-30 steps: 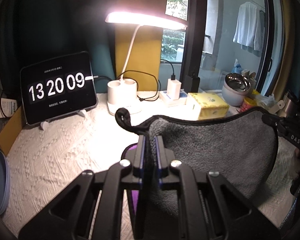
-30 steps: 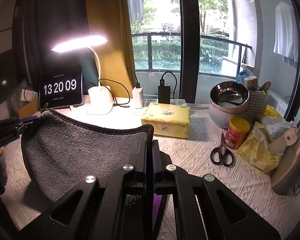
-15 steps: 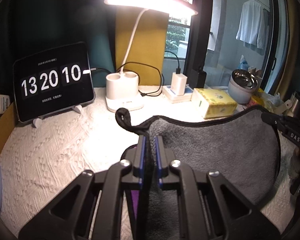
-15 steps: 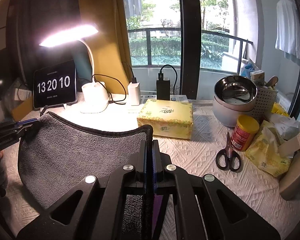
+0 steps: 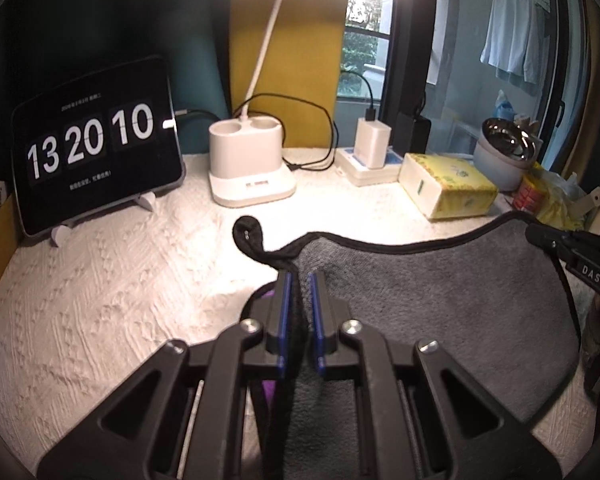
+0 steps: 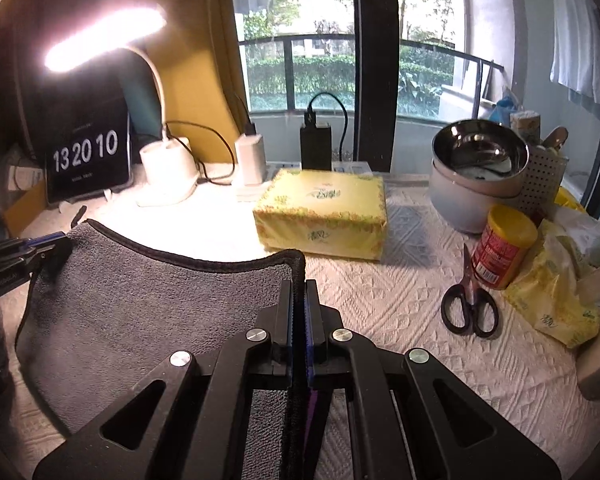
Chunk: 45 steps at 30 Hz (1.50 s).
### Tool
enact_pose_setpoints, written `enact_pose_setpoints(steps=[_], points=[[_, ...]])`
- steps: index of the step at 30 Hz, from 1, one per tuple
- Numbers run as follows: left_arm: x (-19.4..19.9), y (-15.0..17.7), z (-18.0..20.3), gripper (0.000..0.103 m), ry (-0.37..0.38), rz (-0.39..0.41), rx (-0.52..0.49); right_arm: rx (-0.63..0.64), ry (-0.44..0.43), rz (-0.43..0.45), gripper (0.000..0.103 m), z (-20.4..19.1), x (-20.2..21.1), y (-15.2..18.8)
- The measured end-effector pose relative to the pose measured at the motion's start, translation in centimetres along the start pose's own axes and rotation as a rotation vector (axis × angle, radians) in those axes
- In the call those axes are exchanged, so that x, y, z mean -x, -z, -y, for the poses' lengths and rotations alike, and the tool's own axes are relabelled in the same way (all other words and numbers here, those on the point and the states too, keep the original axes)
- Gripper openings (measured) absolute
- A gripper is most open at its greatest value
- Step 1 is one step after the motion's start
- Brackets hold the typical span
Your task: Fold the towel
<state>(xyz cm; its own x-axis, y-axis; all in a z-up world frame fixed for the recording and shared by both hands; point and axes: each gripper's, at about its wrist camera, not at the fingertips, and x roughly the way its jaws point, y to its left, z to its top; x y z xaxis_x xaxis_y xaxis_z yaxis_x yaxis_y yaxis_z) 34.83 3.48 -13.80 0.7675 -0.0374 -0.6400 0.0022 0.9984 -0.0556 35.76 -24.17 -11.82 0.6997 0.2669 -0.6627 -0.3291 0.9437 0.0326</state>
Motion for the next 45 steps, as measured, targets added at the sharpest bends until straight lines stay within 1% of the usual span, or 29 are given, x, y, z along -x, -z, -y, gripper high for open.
enact_pose_setpoints(steps=[9,13,17,20,22,23,24,25,26,27,28,37,45], points=[[-1.6,0.6,-0.2,0.013,0.006,-0.056,0.010,-0.007,0.020,-0.061,0.005,0.5,-1.8,0.6],[-2.4,0.8,-0.4,0.014,-0.005,-0.090,0.018,-0.004,0.030,-0.078,0.005,0.4,-2.1,0.7],[-2.9,1.0,-0.5,0.019,-0.023,-0.119,0.023,0.000,0.047,-0.108,0.005,0.4,-2.6,0.8],[-3.0,1.0,-0.5,0.022,-0.040,-0.127,0.029,-0.006,0.055,-0.115,0.005,0.5,-2.5,0.8],[-2.9,0.9,-0.6,0.027,-0.064,-0.129,0.033,-0.014,0.064,-0.123,0.008,0.6,-2.5,0.8],[-2.8,0.9,-0.7,0.036,-0.074,-0.127,0.035,-0.018,0.069,-0.126,0.009,0.6,-2.5,0.8],[-2.6,0.9,-0.8,0.051,-0.078,-0.122,0.039,-0.021,0.073,-0.131,0.012,0.7,-2.4,0.9],[-2.4,0.9,-0.9,0.056,-0.072,-0.115,0.048,-0.024,0.072,-0.137,0.018,0.7,-2.4,0.8],[-2.2,0.8,-0.9,0.063,-0.067,-0.112,0.056,-0.027,0.067,-0.143,0.021,0.7,-2.2,0.8],[-2.0,0.8,-0.9,0.065,-0.061,-0.108,0.063,-0.028,0.066,-0.144,0.028,0.6,-2.1,0.8],[-1.8,0.8,-0.8,0.065,-0.057,-0.106,0.064,-0.029,0.065,-0.142,0.031,0.6,-1.9,0.8],[0.4,1.1,-0.3,0.067,-0.036,-0.085,0.054,-0.038,0.063,-0.118,0.032,-0.1,0.2,0.5],[3.0,1.2,-0.3,0.071,-0.033,-0.051,0.052,-0.038,0.061,-0.093,0.032,-0.9,2.5,0.4]])
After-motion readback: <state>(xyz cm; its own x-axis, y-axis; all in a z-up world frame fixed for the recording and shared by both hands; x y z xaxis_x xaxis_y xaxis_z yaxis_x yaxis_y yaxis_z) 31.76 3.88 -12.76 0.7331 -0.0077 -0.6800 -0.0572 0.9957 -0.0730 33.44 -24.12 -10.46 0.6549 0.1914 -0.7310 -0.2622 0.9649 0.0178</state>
